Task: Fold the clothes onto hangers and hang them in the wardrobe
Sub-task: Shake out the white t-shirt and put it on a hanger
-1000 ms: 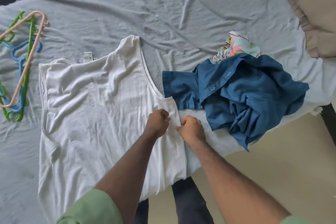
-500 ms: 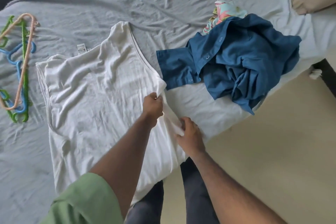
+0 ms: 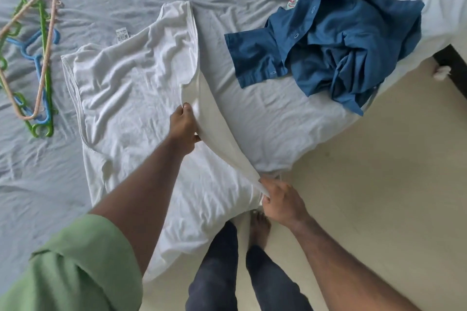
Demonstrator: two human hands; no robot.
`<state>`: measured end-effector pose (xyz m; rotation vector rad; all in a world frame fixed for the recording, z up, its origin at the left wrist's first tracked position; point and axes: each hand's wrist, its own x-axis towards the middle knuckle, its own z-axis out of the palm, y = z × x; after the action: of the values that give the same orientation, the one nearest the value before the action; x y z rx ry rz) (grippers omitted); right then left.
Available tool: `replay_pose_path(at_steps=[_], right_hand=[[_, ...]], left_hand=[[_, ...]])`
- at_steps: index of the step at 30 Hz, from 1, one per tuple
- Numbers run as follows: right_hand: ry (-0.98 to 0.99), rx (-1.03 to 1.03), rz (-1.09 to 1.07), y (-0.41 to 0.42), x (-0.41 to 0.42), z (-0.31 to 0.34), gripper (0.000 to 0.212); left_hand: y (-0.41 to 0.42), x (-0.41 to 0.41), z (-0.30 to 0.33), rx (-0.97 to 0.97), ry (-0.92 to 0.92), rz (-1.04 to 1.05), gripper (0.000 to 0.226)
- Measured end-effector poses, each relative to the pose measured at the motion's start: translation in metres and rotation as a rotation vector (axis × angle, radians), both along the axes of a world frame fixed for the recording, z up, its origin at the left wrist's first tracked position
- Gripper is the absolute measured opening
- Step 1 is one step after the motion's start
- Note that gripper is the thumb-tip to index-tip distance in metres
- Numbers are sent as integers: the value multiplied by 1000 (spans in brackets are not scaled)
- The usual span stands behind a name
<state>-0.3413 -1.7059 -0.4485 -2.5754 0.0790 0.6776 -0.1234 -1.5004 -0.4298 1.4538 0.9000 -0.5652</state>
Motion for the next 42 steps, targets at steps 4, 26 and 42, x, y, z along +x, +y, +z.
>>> replay_pose_path(at_steps=[4, 26, 42], right_hand=[[-105, -85, 197, 38, -16, -4, 55], [-105, 163, 122, 98, 49, 18, 5], [5, -126, -31, 222, 244, -3, 15]], left_hand=[[33, -8, -18, 62, -17, 44, 29], [84, -124, -20, 147, 58, -73, 28], [193, -122, -12, 567, -119, 68, 29]])
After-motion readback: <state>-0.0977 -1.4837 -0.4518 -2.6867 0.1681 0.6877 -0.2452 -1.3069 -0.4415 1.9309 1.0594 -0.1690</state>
